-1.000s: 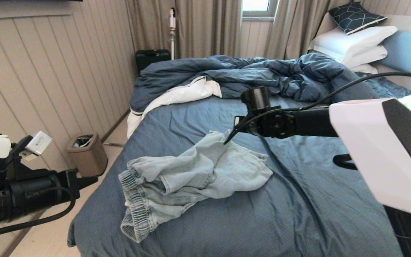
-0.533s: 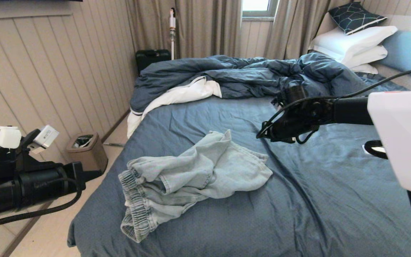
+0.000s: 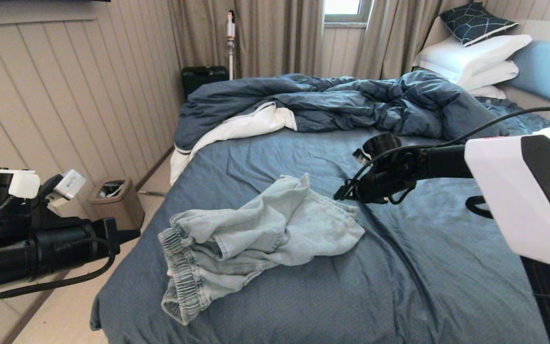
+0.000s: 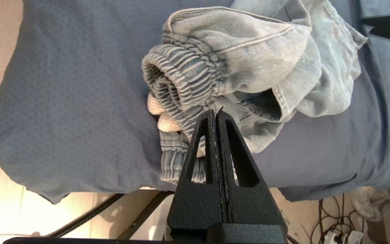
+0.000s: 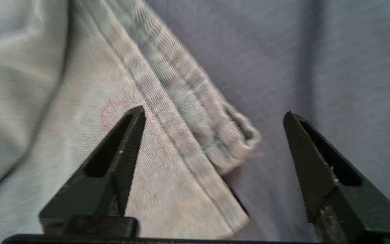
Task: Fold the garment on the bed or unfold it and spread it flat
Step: Fold the blue shorts
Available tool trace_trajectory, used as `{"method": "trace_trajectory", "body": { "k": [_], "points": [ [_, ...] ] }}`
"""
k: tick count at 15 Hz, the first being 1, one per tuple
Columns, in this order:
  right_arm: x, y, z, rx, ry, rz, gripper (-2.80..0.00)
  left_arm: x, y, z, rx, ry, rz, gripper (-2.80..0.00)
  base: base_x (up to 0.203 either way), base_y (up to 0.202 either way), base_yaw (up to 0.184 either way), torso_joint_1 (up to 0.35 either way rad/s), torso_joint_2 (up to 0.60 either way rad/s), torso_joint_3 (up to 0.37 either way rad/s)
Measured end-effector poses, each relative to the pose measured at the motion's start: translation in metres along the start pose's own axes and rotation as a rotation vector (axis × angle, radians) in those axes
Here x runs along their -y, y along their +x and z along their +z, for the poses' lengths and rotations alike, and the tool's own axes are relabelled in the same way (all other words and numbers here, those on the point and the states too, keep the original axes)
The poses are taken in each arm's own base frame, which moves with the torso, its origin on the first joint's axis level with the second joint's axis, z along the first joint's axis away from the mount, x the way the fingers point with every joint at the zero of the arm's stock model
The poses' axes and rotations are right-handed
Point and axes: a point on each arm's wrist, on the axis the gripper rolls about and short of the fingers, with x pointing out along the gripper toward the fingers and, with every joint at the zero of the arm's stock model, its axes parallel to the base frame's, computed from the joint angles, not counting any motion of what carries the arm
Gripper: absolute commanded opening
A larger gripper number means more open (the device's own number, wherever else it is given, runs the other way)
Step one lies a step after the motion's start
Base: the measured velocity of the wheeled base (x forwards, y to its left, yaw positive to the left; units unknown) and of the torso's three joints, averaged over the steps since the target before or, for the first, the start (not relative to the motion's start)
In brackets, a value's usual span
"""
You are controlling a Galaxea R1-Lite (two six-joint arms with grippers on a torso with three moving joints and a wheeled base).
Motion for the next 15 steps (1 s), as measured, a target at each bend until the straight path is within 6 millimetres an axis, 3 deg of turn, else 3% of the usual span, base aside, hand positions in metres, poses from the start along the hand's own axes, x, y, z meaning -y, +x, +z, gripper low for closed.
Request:
{"method": "trace_trajectory", "body": {
  "k": [8,9,15],
  "points": [
    [-0.011,0.043,-0.022,-0.041,-0.041,0.019,0.00,-0.001,0.008,0.001,-0.014,0.000,0.002,-2.80,0.000,0.000,0.000,0.000,0.00,0.000],
    [-0.015,0.045,-0.024,-0.045,-0.046,0.025,-2.80,-0.001,0.008,0.001,-0.016,0.000,0.002,-2.80,0.000,0.000,0.000,0.000,0.00,0.000],
    [-0.025,0.043,-0.026,-0.050,-0.055,0.037,-2.80,-0.003,0.011,-0.002,-0.035,-0.004,0.008,-2.80,0.000,0.000,0.000,0.000,0.00,0.000]
  ]
}}
